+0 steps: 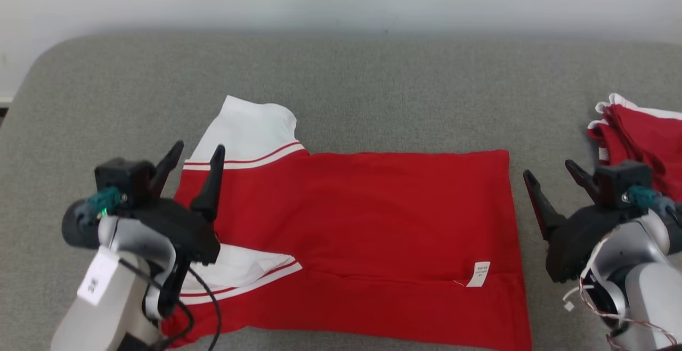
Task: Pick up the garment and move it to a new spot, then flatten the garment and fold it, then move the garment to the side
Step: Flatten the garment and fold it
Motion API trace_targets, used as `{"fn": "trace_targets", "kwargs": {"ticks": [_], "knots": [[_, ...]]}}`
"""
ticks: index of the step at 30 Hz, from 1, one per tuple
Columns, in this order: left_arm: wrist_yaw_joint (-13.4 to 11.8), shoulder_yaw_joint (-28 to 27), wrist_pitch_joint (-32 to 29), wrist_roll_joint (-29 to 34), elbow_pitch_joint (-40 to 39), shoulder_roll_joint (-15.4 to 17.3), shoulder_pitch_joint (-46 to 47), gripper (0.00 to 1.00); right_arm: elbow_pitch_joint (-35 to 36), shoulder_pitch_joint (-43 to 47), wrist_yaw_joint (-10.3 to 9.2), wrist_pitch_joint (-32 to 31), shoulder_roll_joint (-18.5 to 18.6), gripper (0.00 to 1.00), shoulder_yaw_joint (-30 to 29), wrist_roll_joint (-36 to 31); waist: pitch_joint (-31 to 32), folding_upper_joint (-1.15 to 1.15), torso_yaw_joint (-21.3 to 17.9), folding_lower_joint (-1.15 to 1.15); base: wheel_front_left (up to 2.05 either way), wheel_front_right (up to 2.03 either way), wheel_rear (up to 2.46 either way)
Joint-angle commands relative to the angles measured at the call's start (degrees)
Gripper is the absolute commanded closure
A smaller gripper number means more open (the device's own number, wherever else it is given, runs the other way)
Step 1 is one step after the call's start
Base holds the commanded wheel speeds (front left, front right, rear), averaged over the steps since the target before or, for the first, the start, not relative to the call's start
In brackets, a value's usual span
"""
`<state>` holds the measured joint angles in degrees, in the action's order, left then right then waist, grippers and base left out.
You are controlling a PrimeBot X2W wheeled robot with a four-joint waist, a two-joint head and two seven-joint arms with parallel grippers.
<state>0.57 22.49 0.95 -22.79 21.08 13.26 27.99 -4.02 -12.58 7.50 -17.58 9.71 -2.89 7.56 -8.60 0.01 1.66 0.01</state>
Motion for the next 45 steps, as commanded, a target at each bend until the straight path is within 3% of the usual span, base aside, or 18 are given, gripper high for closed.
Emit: {"fn": "trace_targets", "kwargs": {"ticks": [1, 13, 20, 29, 38, 45], "knots": [[0.4, 0.0, -1.0, 0.1, 0.8, 0.1, 2.6, 0.00, 0.3, -1.8, -0.03, -2.0, 0.4, 0.00, 0.5, 0.4, -2.9, -0.01, -0.2, -0.01, 0.00, 0.00, 0.00], [0.8, 0.6, -11.4, 0.1, 10.9, 0.3, 17.9, 0.00, 4.3, -10.2, -0.03, -16.8, -3.2, 0.00, -1.8, -4.0, -10.6, -0.01, -1.2, -0.01, 0.00, 0.00, 0.00], [1.2, 1.9, -15.3, 1.3, 16.2, 0.8, 23.7, 0.00, 7.0, -12.5, -0.03, -21.7, -5.4, 0.00, -3.4, -6.5, -13.1, -0.01, -2.8, -0.01, 0.00, 0.00, 0.00], [1.9, 3.0, -17.7, 2.3, 24.0, 2.0, 30.3, 0.00, 10.4, -12.7, -0.03, -24.1, -6.4, 0.00, -1.9, -6.9, -16.2, -0.01, -5.5, -0.01, 0.00, 0.00, 0.00], [-0.4, 3.4, -18.5, 3.6, 30.6, 3.7, 34.9, 0.00, 13.3, -11.9, -0.03, -25.3, -6.7, 0.00, -1.8, -7.4, -17.5, -0.01, -8.0, -0.01, 0.00, 0.00, 0.00], [0.2, 2.9, -18.0, 2.2, 34.8, 3.9, 36.3, 0.00, 13.7, -11.1, -0.03, -25.6, -6.7, 0.00, -1.1, -6.9, -18.2, -0.01, -9.3, -0.01, 0.00, 0.00, 0.00]]}}
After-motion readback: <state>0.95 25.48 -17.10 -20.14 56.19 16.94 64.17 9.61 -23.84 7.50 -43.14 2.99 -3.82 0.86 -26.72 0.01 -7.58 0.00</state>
